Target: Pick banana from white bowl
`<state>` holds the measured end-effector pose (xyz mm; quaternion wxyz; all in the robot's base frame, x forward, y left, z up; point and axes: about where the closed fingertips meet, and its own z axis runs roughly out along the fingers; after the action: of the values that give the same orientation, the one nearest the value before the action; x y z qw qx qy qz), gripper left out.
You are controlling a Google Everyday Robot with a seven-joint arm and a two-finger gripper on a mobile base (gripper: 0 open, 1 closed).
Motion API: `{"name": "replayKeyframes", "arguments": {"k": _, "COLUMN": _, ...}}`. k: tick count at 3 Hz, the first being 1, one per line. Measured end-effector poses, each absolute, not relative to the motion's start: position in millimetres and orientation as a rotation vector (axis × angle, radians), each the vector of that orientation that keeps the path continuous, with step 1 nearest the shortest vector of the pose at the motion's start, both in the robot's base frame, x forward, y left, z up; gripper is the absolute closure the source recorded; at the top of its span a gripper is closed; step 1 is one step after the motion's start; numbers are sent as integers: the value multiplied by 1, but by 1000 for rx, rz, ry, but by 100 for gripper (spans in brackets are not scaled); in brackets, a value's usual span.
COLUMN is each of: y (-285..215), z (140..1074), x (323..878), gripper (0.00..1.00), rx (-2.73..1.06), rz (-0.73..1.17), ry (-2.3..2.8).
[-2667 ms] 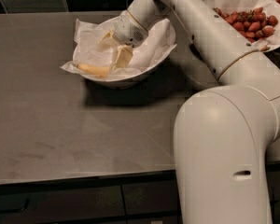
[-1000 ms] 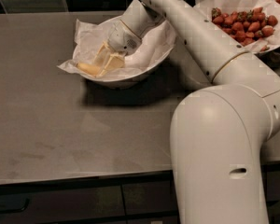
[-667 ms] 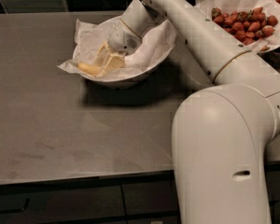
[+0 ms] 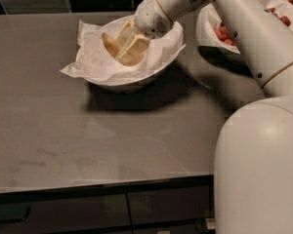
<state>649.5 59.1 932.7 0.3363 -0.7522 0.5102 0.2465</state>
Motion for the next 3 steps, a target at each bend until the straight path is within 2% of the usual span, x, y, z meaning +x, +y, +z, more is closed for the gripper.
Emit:
{"name": "replayKeyframes", "arguments": {"k": 1, "y": 37, "z": 967, "x": 644, "gripper": 100, "rx": -1870, "rz": 638, "ry": 1266}}
{"name": "replayKeyframes", "arguments": {"k": 3, "y": -3, "z": 1018, "x": 590, "gripper": 100, "rx": -1645, "rz": 746, "ry": 1189}}
